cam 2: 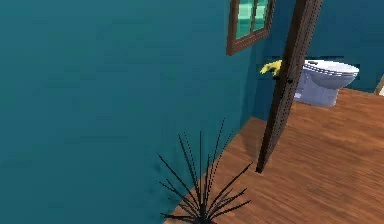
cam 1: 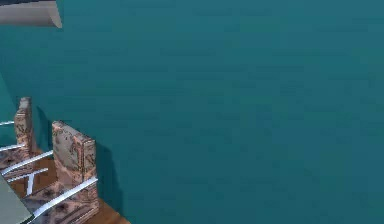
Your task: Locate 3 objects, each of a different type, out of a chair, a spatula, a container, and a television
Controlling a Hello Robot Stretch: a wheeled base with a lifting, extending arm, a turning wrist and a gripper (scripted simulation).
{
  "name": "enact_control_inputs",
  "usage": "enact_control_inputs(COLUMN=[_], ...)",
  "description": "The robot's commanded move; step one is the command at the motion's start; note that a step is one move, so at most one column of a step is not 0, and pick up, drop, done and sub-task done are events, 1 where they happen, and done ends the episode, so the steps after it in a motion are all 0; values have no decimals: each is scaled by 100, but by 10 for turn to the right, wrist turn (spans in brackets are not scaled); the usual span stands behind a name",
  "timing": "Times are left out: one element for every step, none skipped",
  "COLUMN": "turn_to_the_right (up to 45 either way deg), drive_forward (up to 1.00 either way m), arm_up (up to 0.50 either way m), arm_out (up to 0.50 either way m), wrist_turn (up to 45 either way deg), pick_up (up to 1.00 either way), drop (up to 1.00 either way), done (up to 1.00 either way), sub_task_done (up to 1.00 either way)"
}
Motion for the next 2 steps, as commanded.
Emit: enact_control_inputs(turn_to_the_right=[-90,0], drive_forward=[0,30], arm_up=[0,0], arm_out=[0,0], wrist_turn=[0,0], pick_up=[0,0], drop=[0,0], done=[0,0], sub_task_done=[0,0])
